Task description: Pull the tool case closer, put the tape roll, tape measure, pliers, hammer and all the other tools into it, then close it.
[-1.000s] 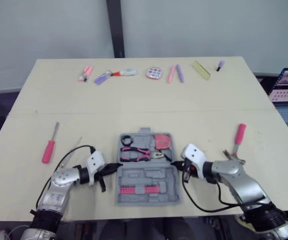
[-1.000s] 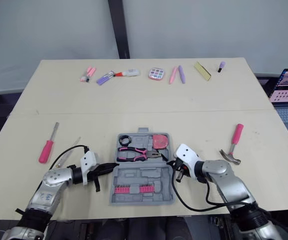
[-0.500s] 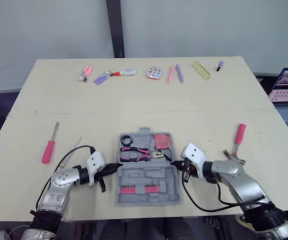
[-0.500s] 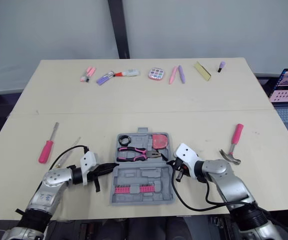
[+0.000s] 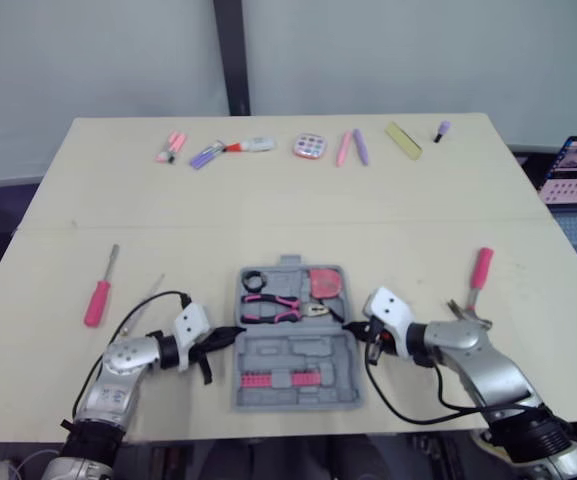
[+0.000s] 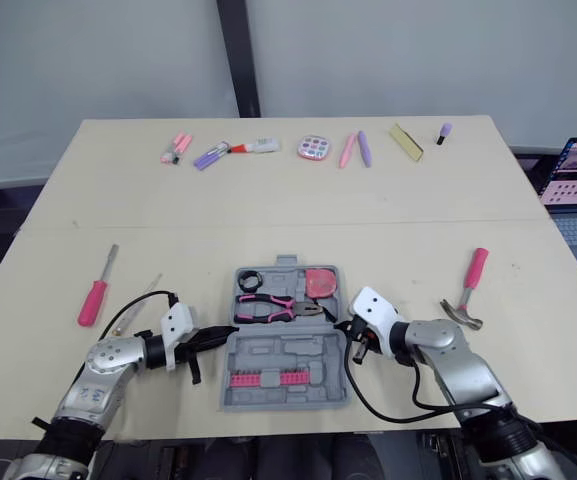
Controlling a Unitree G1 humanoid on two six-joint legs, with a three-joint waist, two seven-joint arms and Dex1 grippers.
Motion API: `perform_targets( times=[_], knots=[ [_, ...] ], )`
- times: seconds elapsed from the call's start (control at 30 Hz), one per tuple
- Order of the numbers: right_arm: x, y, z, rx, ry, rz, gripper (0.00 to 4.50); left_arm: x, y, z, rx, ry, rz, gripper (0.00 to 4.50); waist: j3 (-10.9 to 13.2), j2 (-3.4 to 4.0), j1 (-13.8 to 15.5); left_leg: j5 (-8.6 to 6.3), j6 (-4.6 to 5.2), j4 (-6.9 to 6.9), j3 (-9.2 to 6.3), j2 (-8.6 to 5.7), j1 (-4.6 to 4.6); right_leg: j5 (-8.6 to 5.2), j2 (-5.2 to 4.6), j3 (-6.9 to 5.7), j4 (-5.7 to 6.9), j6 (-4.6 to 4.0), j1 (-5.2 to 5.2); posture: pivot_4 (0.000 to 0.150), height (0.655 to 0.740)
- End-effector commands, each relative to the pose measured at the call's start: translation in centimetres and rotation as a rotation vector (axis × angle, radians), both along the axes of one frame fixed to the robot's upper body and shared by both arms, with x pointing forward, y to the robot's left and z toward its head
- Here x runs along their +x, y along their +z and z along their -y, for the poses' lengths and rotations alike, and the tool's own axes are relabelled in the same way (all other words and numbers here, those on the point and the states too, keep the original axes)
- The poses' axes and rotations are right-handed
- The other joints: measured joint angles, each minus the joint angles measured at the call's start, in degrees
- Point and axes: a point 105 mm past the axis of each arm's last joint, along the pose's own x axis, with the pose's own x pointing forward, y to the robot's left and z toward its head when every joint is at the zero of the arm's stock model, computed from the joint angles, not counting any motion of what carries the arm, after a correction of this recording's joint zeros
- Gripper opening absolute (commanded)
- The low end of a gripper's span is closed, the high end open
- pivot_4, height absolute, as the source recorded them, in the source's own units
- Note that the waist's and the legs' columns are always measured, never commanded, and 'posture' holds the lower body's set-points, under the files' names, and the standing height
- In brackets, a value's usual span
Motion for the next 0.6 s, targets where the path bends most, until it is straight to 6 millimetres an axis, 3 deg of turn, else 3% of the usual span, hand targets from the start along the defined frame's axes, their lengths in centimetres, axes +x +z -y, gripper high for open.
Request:
perform_targets(
  times=[0.03,0.6],
  knots=[
    [-0.16,0.11,-0.05,0.000,-0.002,0.011,0.03,0.03,0.43,0.69,-0.014,-0.022,0.028,0.00,0.0,0.00,0.0,0.00,0.00,0.00,0.00,0.00,0.00,0.00,0.00,0.00,0.00,0.00,0.00,0.150,0.7400],
    [-0.01,0.16,-0.35,0.008,-0.001,0.015,0.03,0.17,0.48,0.52,-0.011,-0.018,0.030,0.00,0.0,0.00,0.0,0.00,0.00,0.00,0.00,0.00,0.00,0.00,0.00,0.00,0.00,0.00,0.00,0.150,0.7400]
  ],
)
